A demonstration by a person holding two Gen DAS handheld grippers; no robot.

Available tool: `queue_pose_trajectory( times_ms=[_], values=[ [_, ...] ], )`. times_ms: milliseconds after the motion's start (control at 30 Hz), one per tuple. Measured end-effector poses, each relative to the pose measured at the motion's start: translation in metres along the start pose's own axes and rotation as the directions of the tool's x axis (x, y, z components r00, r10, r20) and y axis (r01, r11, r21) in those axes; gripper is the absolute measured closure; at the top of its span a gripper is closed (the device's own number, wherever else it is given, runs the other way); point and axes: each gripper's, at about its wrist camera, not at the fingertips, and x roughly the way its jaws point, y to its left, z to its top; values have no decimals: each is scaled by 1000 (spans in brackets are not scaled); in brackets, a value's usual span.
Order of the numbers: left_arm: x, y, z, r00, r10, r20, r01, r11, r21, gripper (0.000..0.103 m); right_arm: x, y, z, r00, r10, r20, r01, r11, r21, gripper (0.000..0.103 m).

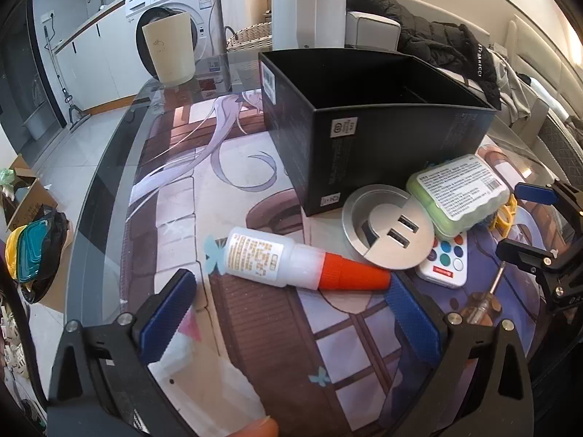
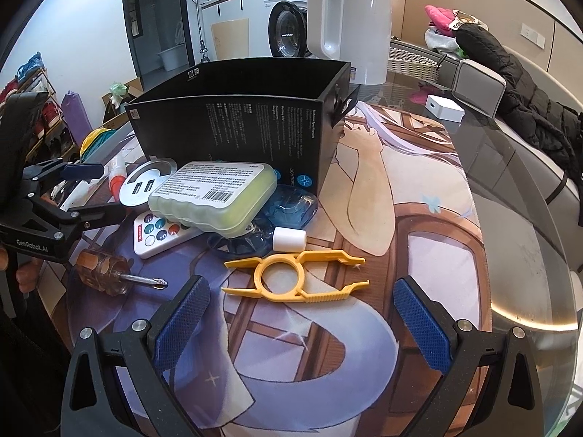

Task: Organize rigid objects
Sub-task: 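Close left tool on the glue bottle while right tool closes on the yellow clip, then lift the glue bottle with left tool while right tool carries the yellow clip over the box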

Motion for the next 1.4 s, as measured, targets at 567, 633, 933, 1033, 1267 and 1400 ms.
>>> queue_pose_trajectory(
  times_ms=[567, 633, 933, 1033, 1267, 1400],
  values=[
    [2, 2, 1, 1000, -4, 1, 4, 1000, -18, 0, -7, 0, -3, 999, -11, 34, 10, 1000, 12, 24],
    [2, 2, 2, 1000, -4, 1, 4, 1000, -18, 0, -9, 1, -4, 999, -13, 35, 13, 1000, 12, 24],
    [-4, -1, 0, 999, -14, 34, 14, 1000, -4, 17, -12, 2, -9, 999, -28, 40, 27, 999, 28, 24],
    [-5, -1, -1, 999, -12, 34, 12, 1000, -6, 17, -13, 1, -9, 999, -30, 41, 29, 999, 32, 24],
    [-12, -1, -4, 999, 9, 52, -7, 1000, -22, 17, -17, 1, -13, 998, -42, 50, 40, 999, 37, 24],
    [-21, -1, -5, 997, 6, 78, -4, 999, -33, 17, -25, 2, -13, 996, -45, 76, 42, 998, 37, 24]
  ],
)
